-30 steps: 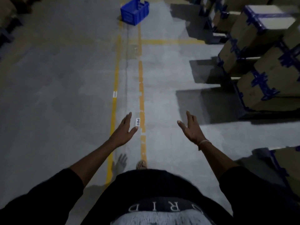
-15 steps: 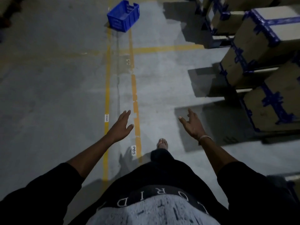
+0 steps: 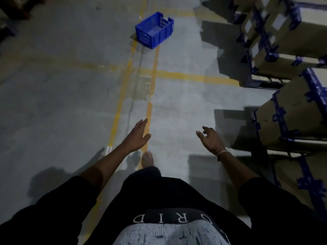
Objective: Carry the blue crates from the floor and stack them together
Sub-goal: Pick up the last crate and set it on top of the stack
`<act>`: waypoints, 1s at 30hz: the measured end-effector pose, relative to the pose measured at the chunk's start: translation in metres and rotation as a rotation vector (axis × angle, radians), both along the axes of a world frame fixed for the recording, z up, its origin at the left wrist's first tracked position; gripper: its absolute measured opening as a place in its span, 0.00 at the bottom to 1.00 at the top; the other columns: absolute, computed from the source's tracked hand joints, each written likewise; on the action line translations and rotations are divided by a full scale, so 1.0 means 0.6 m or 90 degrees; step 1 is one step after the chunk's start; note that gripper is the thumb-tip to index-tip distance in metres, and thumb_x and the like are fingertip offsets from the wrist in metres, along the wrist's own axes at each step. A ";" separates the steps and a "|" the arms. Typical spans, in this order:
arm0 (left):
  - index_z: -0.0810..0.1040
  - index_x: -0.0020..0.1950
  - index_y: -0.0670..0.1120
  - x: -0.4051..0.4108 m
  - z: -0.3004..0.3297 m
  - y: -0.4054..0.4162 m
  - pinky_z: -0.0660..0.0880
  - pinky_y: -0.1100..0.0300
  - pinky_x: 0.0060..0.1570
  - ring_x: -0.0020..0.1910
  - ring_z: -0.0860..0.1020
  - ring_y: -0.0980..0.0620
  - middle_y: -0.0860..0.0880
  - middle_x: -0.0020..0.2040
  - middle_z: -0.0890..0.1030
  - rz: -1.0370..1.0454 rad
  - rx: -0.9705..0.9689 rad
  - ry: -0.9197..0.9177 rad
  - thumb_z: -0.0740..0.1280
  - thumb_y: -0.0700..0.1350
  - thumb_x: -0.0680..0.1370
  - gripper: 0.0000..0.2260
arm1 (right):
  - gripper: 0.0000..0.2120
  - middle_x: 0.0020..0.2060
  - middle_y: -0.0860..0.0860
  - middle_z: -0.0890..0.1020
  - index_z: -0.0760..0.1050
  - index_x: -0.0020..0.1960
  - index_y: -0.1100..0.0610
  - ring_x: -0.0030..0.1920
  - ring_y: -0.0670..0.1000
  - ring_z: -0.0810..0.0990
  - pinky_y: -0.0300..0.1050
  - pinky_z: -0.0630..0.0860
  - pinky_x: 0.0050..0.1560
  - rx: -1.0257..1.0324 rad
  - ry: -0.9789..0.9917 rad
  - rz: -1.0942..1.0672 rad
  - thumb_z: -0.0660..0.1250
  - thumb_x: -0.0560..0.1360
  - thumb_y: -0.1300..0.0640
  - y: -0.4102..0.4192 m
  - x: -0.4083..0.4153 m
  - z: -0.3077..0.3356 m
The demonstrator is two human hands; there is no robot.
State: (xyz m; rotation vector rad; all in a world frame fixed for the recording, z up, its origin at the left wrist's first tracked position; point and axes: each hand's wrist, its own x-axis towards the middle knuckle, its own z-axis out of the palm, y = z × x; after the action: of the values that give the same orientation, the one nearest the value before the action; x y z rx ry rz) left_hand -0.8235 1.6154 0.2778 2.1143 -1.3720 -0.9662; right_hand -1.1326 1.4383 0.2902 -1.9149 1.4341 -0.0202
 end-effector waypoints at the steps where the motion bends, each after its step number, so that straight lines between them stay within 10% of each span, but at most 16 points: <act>1: 0.49 0.83 0.50 0.016 -0.005 -0.036 0.56 0.56 0.74 0.81 0.52 0.49 0.48 0.83 0.49 0.000 0.004 0.001 0.62 0.50 0.84 0.33 | 0.32 0.66 0.59 0.75 0.68 0.73 0.60 0.63 0.56 0.77 0.46 0.69 0.63 -0.003 0.004 0.004 0.61 0.79 0.39 -0.038 0.016 -0.003; 30: 0.47 0.84 0.51 0.525 -0.028 -1.182 0.66 0.49 0.73 0.81 0.55 0.48 0.48 0.83 0.48 -0.007 0.016 -0.020 0.64 0.49 0.83 0.34 | 0.34 0.68 0.59 0.70 0.66 0.75 0.60 0.57 0.58 0.79 0.51 0.72 0.62 -0.028 -0.054 -0.021 0.62 0.79 0.38 -1.217 0.511 -0.059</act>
State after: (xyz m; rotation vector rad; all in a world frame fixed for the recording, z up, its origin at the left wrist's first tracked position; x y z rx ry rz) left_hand -0.5082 0.9065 0.2608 2.1507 -1.3939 -0.9633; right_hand -0.8262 0.7079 0.2548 -1.9025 1.4199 -0.1484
